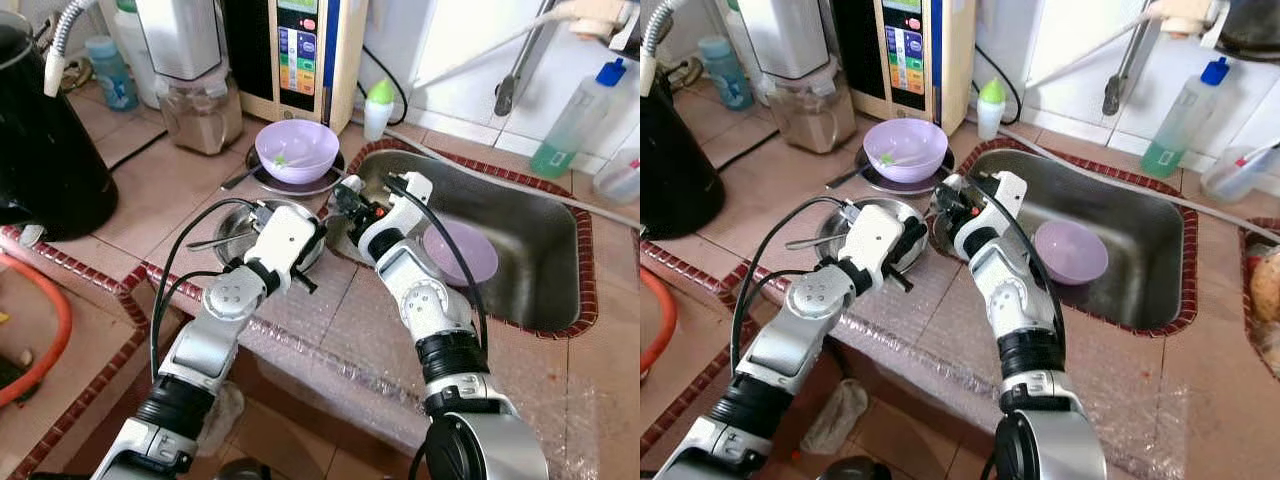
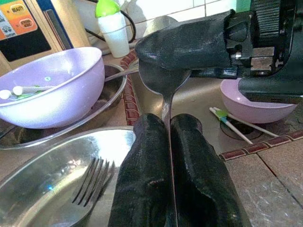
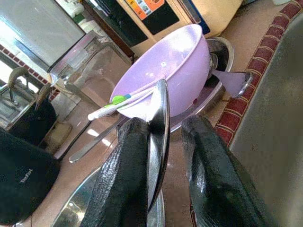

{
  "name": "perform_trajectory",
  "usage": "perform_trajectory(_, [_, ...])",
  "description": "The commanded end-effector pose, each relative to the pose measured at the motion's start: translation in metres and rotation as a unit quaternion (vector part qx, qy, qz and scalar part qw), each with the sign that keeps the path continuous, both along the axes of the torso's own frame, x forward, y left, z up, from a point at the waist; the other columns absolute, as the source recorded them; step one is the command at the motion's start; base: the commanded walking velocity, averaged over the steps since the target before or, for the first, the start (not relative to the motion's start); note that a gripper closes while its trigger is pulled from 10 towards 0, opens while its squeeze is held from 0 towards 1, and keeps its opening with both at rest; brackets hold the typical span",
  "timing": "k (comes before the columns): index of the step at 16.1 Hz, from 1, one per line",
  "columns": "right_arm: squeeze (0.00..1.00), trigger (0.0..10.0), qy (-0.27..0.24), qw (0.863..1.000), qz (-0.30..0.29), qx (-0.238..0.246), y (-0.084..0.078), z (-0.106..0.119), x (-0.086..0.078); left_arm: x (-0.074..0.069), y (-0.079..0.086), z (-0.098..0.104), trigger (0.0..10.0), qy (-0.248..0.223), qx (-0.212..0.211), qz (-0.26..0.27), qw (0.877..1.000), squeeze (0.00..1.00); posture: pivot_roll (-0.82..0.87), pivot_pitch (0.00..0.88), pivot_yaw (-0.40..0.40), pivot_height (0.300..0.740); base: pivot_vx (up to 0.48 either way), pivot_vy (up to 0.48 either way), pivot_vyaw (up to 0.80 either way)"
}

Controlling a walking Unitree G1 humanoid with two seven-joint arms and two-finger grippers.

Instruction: Kitchen organization

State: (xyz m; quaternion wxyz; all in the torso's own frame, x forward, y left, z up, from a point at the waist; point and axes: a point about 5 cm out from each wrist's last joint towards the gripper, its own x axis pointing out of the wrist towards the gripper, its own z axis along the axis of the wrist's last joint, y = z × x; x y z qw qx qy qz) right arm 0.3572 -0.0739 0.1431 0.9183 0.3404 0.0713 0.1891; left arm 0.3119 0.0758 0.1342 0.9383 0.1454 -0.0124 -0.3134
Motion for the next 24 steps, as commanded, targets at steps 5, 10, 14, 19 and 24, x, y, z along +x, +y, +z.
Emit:
perform_trajectory(5, [0.0, 0.0, 0.027, 0.999, -0.026, 0.013, -0.007, -0.007, 0.003, -0.004, -0.004, 0.003, 0.0, -0.011, -0.001, -0.016, 1.0, 0.0, 0.08, 0.0, -0.026, 0.74, 0.0, 0.0, 0.0])
perform_trajectory(10, [0.0, 0.0, 0.028, 0.999, -0.038, 0.022, -0.012, -0.006, 0.006, -0.001, -0.002, 0.004, 3.7, -0.01, 0.007, -0.018, 1.0, 0.0, 0.07, 0.0, -0.011, 0.74, 0.0, 0.0, 0.0])
perform_trajectory(14, [0.0, 0.0, 0.028, 0.998, -0.044, 0.023, -0.014, -0.008, 0.005, 0.002, 0.0, 0.007, 10.0, -0.012, 0.014, -0.016, 1.0, 0.0, 0.07, 0.0, -0.008, 0.74, 0.0, 0.0, 0.0])
perform_trajectory(19, [0.0, 0.0, -0.002, 0.995, -0.075, 0.062, -0.027, 0.013, 0.013, 0.001, 0.009, 0.02, 10.0, -0.023, 0.014, -0.005, 1.0, 1.0, 0.08, 0.0, -0.011, 0.74, 0.0, 0.0, 0.0])
perform_trajectory(24, [0.0, 0.0, -0.02, 0.989, -0.108, 0.095, -0.041, 0.033, 0.022, -0.002, 0.014, 0.02, 10.0, -0.019, 0.02, 0.0, 1.0, 1.0, 0.08, 0.0, -0.011, 0.74, 0.0, 0.0, 0.0])
